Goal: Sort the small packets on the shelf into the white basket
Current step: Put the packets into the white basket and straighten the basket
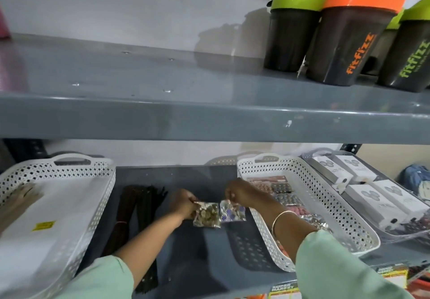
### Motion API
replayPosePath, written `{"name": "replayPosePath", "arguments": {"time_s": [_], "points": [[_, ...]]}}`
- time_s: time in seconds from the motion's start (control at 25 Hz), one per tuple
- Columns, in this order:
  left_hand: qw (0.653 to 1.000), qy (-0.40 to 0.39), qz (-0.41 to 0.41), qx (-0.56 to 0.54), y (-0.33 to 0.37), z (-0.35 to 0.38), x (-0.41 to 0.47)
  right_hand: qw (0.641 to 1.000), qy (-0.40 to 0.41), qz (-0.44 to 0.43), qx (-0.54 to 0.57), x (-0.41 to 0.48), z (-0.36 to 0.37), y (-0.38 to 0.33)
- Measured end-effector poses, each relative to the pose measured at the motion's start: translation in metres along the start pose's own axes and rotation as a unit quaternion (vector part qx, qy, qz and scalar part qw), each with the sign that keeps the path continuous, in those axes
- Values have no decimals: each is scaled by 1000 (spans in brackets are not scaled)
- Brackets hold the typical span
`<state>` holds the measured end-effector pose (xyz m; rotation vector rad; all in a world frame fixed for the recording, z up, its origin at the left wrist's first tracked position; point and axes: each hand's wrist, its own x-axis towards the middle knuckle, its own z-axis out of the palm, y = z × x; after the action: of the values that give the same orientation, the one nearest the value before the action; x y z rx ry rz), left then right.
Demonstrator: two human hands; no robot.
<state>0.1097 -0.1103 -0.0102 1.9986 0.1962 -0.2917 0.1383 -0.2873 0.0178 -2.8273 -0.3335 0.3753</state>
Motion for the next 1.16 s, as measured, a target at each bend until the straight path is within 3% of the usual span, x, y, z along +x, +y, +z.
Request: {"name": "replayPosePath", "arguments": {"time_s": [0.12, 0.24, 0.44, 0.76, 0.96, 1.08, 1.16], "points": [[996, 43, 37, -66, 27, -23, 7, 989, 122, -43, 69, -7, -47, 8], [993, 59, 81, -61, 71, -3, 17, 977, 200, -12, 69, -21, -94, 44], [992, 25, 117, 44, 106, 100, 30, 988, 131, 74, -28, -45, -99, 124], [978, 4, 110, 179, 97, 177, 41, 990, 39, 139, -5, -35, -30, 170], [972, -5, 160, 172, 96, 175, 29, 981, 118, 145, 59, -46, -30, 165], [966, 59, 231, 103, 91, 137, 25, 970, 196, 111, 88, -48, -50, 142], [963, 106, 235, 75, 79, 100, 19, 962, 246, 54, 105, -49, -66, 113]]}}
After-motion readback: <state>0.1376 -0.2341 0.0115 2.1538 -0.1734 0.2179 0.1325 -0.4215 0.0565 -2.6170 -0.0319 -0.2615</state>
